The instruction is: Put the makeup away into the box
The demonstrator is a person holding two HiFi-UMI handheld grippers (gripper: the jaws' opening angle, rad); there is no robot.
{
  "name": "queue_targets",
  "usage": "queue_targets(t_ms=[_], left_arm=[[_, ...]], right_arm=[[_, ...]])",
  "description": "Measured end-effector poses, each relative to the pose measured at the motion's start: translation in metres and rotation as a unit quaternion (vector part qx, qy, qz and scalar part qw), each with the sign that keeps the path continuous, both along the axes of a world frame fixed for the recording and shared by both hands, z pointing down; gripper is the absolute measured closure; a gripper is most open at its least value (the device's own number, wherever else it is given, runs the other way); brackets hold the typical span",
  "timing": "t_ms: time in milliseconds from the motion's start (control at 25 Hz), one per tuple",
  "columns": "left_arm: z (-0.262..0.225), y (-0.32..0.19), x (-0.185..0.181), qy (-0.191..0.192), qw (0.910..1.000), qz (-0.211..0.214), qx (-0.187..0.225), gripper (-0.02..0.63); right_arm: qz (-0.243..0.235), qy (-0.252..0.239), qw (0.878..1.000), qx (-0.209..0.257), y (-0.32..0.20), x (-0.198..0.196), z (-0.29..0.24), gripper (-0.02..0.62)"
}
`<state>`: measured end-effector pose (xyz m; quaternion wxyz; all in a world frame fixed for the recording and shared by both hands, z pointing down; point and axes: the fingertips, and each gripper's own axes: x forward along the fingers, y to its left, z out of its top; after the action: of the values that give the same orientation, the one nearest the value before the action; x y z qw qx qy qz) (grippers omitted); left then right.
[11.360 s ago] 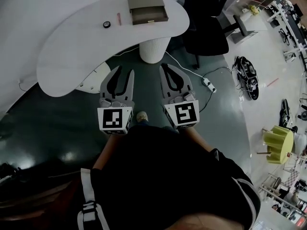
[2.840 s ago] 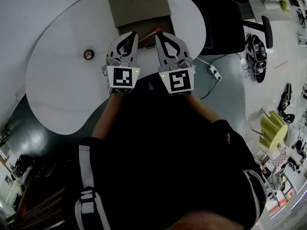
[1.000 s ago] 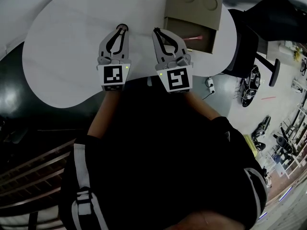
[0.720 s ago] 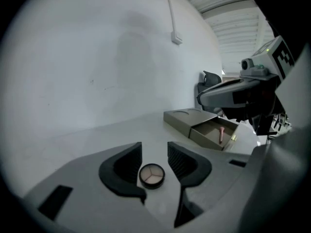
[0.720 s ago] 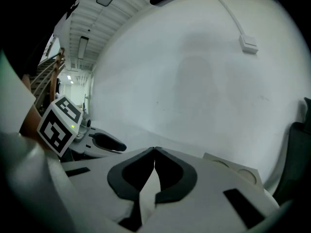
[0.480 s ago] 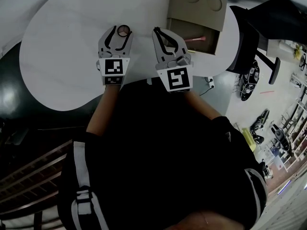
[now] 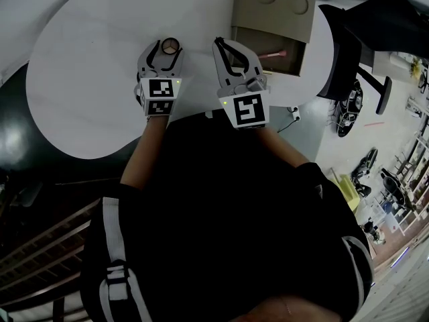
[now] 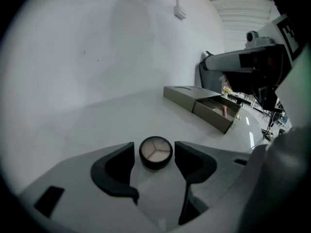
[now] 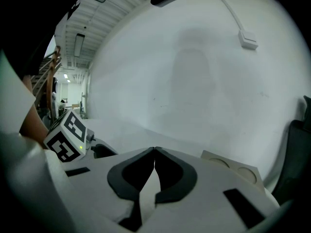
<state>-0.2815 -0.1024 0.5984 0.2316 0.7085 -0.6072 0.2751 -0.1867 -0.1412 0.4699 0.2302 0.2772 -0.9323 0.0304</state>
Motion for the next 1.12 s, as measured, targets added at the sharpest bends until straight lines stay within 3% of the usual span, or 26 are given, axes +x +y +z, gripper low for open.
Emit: queue_targets(t_ms=[520,800,1120], left_arm=[[0.005,0.001,0.001,-0.013,0.9997,0.000,-0.022,0.391],[-0.014,-0.006,0.016,-0.018,0.9998,0.002,-0.003,0.391],[-0.050,-0.020,0.058,-0.022,0.9988,0.029,0.033,0.391]], right_arm=[[0.012,-0.010,1.000,0.010,-0.002,0.017,-0.010,0.572],[0.024,-0.015,0.999,0.016,-0.002,0.042,-0.015,0.572],[0.048,-0.030,0.998,0.031,-0.006,0.075,-0.026,0.572]])
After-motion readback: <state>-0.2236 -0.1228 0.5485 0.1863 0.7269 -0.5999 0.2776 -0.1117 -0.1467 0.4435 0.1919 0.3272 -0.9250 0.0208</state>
